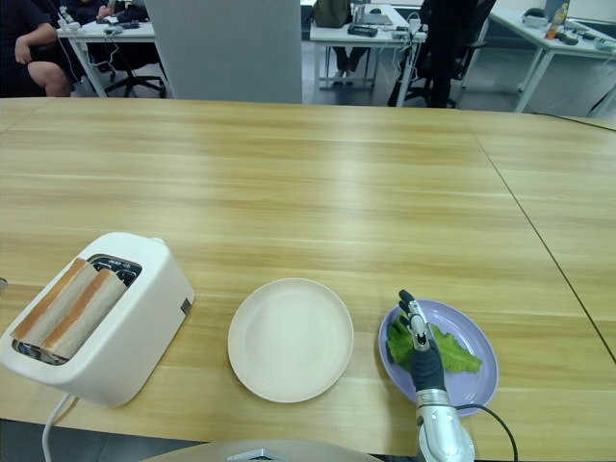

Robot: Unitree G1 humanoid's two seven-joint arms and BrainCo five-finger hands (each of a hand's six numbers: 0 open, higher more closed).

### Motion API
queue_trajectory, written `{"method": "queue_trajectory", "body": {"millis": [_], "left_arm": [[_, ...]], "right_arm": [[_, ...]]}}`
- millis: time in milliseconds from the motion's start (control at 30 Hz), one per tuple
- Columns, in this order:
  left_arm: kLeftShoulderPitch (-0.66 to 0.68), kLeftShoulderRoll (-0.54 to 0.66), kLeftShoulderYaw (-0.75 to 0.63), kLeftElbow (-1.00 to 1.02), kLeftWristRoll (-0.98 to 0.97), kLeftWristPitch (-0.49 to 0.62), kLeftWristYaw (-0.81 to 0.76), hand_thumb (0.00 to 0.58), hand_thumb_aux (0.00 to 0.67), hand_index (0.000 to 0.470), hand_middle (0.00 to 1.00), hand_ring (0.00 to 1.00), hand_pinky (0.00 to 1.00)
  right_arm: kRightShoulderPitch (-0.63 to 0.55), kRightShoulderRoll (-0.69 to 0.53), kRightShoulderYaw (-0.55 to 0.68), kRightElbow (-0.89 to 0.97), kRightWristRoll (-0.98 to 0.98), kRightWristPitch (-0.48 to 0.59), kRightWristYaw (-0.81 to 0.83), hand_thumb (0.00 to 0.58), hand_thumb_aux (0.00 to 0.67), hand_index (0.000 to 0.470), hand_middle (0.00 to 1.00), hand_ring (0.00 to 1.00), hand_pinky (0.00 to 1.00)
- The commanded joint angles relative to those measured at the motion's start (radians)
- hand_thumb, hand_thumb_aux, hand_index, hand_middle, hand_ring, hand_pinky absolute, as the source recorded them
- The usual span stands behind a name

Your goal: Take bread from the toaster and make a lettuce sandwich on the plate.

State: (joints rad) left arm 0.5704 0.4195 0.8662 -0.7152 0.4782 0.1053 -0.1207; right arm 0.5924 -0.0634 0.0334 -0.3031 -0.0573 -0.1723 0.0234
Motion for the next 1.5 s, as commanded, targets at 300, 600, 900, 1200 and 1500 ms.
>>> {"method": "queue_trajectory", "body": {"millis": [300,600,900,1200,1500], "left_arm": [[0.094,0.003,-0.054,-0.010,0.070,-0.024,-0.091,0.000,0.000,0.000,0.00,0.00,0.00],[0.152,-0.018,-0.120,0.026,0.131,-0.047,-0.111,0.000,0.000,0.000,0.00,0.00,0.00],[0.185,-0.020,-0.161,0.070,0.177,-0.041,-0.125,0.413,0.310,0.213,0.00,0.00,0.00],[0.181,0.000,-0.172,0.124,0.187,-0.041,-0.118,0.541,0.497,0.341,0.00,0.00,0.00],[0.163,-0.027,-0.184,0.125,0.136,-0.047,-0.100,0.563,0.554,0.381,0.00,0.00,0.00]], "right_arm": [[0.001,-0.003,-0.007,0.008,-0.002,0.008,0.001,0.000,0.000,0.000,0.00,0.00,0.00],[0.009,-0.006,-0.021,-0.001,0.001,0.009,0.000,0.000,0.000,0.000,0.00,0.00,0.00],[0.016,-0.010,-0.035,-0.004,0.009,0.011,0.002,0.000,0.000,0.000,0.00,0.00,0.00],[0.021,-0.010,-0.047,-0.003,0.012,0.008,0.001,0.000,0.000,0.000,0.00,0.00,0.00],[0.017,-0.011,-0.045,0.011,0.006,0.007,0.001,0.000,0.000,0.000,0.00,0.00,0.00]]}}
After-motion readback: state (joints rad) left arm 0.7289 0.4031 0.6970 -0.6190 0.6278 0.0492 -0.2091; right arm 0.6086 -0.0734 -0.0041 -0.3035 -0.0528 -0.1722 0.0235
